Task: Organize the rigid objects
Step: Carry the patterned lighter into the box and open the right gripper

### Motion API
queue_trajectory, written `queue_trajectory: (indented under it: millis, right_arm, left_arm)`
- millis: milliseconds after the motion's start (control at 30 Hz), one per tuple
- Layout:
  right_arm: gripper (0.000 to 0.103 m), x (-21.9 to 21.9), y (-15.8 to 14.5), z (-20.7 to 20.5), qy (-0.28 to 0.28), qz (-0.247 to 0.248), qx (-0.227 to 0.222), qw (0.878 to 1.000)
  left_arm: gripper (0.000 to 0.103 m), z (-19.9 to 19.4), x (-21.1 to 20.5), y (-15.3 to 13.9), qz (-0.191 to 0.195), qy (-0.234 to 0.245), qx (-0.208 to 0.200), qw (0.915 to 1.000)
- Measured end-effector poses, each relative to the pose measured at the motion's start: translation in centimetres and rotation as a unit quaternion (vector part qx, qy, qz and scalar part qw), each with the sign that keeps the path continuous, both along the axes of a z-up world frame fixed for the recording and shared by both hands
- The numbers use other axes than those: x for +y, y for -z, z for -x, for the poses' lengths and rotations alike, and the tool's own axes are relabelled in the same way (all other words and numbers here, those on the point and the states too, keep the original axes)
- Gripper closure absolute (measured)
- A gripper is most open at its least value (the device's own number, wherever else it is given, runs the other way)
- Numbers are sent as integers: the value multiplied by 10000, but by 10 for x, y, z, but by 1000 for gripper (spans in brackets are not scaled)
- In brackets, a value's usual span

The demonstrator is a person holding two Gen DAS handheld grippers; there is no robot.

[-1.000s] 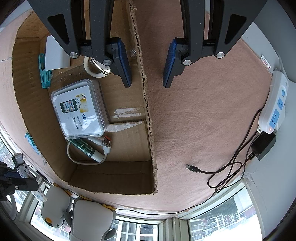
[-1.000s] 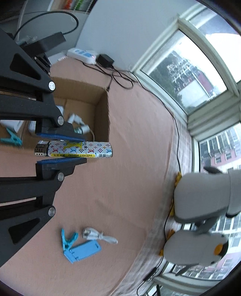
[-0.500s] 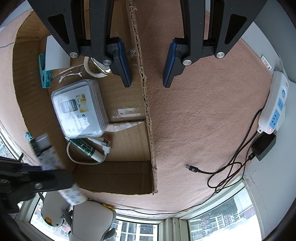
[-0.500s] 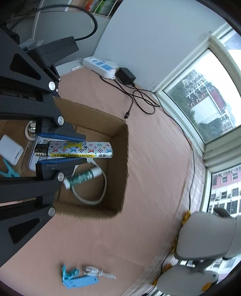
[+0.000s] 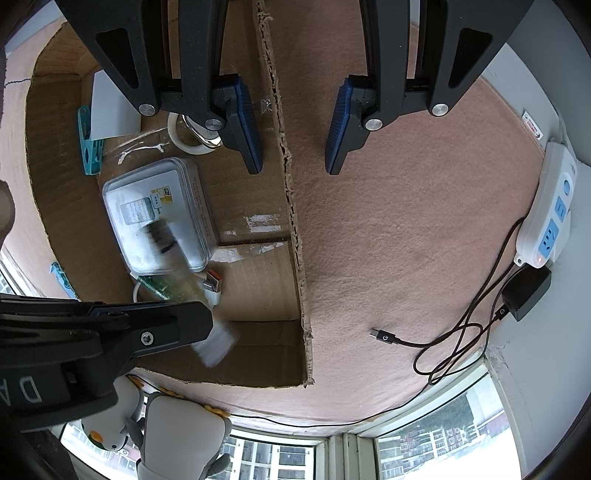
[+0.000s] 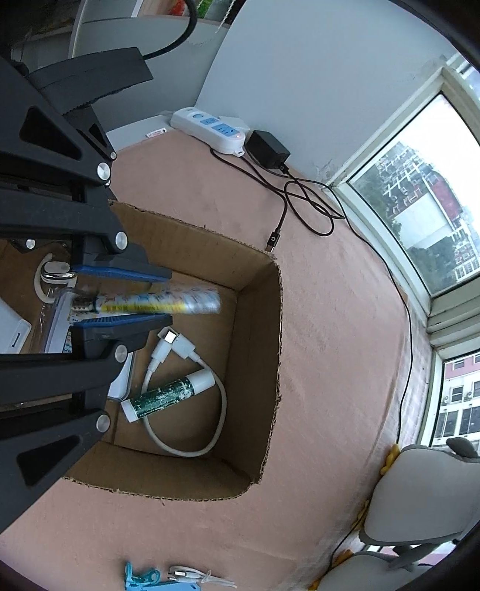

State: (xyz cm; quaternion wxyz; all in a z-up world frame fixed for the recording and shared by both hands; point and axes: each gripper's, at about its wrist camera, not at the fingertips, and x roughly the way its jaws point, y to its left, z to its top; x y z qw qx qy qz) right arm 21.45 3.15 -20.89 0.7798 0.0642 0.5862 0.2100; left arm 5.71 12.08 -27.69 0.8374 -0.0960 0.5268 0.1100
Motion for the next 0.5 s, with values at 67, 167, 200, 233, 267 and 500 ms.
queue_trajectory:
  millis: [67,167,200,233,267,500]
  right_arm:
    - [81,-1,-1,0,-1,11,-19,10000]
    - [74,-3,-4,1,31,28,-83,10000]
    - [74,-3,-4,1,39,21,-83,10000]
    - [74,-3,-4,1,45,23,-83,10000]
    - [74,-4,-4,1,59,30,-83,9999]
    - [73,-16,-7,3,208,-70,-85,9997]
  left_arm:
    - [65,0,1,0,-8,5,1,10000]
    - [65,0,1,0,-10,5,1,10000]
    - [65,0,1,0,-13,5,-1,10000]
    - [65,0,1,0,-17,7,1,10000]
    - [65,0,1,0,-17,9,0,10000]
    - [65,1,1,0,-33,23,2,10000]
